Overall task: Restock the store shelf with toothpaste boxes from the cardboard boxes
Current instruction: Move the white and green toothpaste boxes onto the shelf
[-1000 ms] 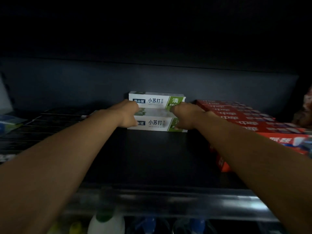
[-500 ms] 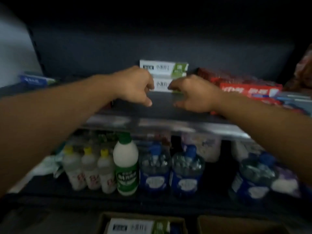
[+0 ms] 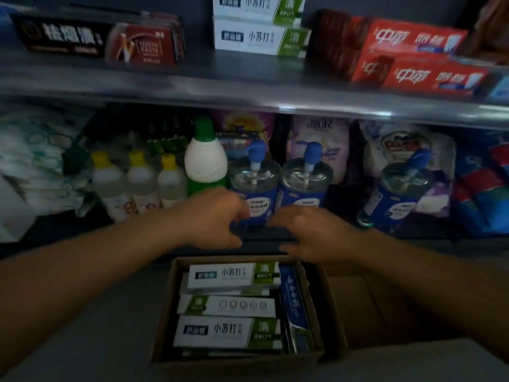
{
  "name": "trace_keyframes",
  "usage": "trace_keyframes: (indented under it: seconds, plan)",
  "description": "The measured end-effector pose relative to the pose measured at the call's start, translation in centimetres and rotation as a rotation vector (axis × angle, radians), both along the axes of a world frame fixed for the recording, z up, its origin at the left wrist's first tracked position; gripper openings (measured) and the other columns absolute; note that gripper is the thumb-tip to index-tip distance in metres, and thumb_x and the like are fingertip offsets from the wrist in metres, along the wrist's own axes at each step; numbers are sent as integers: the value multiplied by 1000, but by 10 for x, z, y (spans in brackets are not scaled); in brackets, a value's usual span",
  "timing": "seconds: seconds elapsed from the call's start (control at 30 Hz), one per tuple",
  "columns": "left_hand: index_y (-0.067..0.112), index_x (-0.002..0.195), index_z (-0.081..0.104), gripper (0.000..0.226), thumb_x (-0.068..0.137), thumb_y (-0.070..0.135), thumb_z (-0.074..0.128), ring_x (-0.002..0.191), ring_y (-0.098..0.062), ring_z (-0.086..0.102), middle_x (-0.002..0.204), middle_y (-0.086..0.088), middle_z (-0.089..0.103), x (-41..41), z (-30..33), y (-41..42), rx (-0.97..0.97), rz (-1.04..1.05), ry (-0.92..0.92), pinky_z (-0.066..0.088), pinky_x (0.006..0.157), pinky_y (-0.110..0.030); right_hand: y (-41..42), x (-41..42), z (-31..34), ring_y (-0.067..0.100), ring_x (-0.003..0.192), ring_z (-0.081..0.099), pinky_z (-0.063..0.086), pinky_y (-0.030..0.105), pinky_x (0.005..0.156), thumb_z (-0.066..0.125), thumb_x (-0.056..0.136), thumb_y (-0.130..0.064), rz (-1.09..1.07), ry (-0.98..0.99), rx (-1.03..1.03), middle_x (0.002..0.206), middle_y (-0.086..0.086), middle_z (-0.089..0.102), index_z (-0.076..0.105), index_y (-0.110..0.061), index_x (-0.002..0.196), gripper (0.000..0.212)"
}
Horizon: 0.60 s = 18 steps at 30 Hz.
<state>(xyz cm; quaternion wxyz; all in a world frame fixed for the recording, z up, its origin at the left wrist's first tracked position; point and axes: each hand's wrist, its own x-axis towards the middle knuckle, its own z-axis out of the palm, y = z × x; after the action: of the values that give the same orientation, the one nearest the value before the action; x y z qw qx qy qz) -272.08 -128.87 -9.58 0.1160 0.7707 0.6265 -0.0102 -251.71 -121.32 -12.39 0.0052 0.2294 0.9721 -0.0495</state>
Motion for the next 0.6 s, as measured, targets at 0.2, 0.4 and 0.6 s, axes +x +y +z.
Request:
trace_keyframes:
  seconds: [0.2, 0.4, 0.6]
  plan:
    - [17, 94, 67, 25, 75, 35, 70, 79, -14, 62, 92, 1, 68, -19, -92, -4, -178, 70, -10, 56, 71, -39, 6, -9, -98, 19, 114, 51, 44, 30, 85, 60, 90, -36, 6, -130, -161, 125, 2, 54, 54, -21, 130, 43]
    - [20, 101, 65, 29, 77, 35, 72, 92, -12, 58, 104, 5, 64, -27, -137, 1, -237, 136, -39, 52, 79, -33, 22, -14, -165, 21, 120, 46, 44, 33, 94, 59, 91, -36, -15, -232, -189, 135, 7, 47, 43, -15, 140, 55]
    - [20, 125, 60, 52, 78, 35, 74, 108, -13, 56, 122, 3, 61, -33, -155, 1, -269, 181, -105, 49, 92, -32, 23, -26, -185, 23, 119, 45, 45, 33, 91, 64, 85, -31, -64, -273, -140, 133, 10, 45, 44, -9, 134, 57]
